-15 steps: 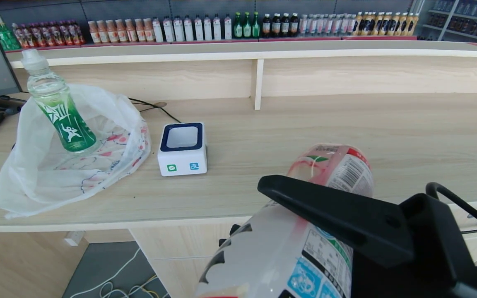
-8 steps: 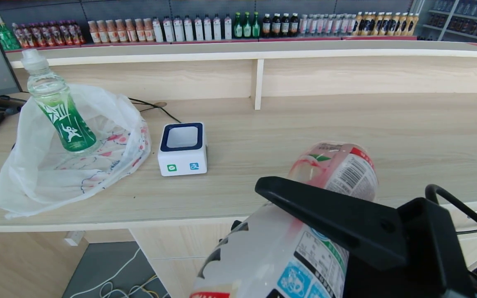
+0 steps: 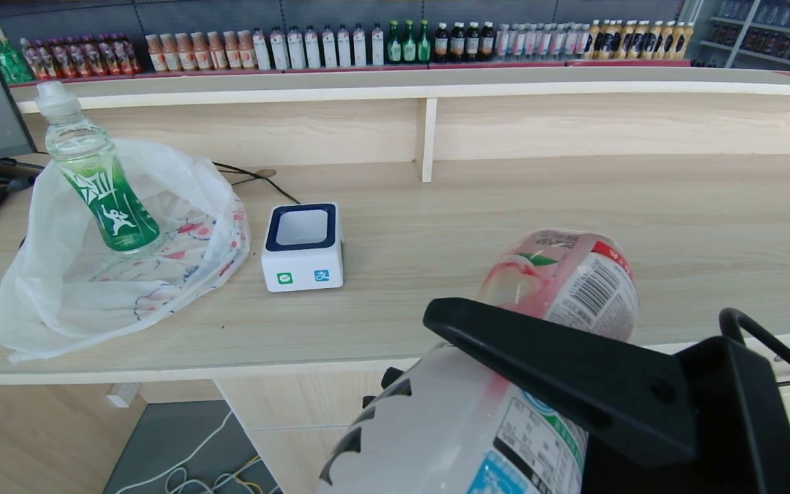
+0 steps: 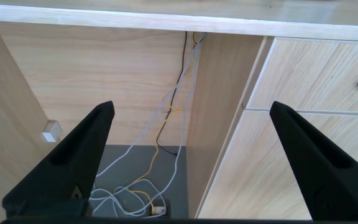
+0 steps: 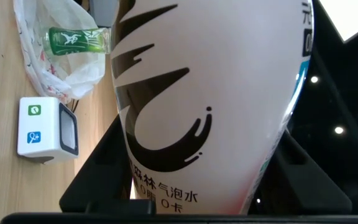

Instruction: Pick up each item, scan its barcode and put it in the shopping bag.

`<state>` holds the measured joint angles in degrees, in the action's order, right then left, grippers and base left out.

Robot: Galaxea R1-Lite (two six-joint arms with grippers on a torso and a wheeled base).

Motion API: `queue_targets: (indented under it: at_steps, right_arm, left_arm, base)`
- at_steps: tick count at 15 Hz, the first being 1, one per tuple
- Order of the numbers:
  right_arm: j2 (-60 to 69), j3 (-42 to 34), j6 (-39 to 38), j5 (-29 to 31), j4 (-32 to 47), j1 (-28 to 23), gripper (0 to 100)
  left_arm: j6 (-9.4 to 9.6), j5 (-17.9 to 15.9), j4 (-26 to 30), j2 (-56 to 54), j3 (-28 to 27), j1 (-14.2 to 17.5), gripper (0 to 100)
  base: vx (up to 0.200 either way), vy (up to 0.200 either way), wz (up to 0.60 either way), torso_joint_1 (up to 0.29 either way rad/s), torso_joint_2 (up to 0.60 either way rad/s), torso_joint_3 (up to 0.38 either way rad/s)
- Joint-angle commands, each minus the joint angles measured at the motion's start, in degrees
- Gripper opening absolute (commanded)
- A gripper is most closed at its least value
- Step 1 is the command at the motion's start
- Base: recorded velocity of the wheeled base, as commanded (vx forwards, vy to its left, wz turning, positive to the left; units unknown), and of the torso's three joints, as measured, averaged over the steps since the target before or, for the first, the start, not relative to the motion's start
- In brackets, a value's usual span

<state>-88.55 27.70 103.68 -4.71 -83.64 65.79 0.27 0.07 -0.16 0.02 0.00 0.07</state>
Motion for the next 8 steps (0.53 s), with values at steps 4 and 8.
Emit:
queue_targets:
  at_steps: [4, 8]
  right_arm:
    - [0.13, -0.19, -0.06, 0.05, -0.21, 0.04, 0]
    - [-1.18, -1.95, -1.11, 1.45, -5.92, 0.13, 0]
  left_arm:
    - [0.00, 0.01, -0.02, -0.02, 0.00, 0.01, 100]
    - [0.00, 0.01, -0.02, -0.02, 0.00, 0.01, 100]
  base:
    - [0.000, 0.000, 0.00, 0.000, 0.00, 0.000]
    - [0.000, 0.000, 0.00, 0.000, 0.00, 0.000]
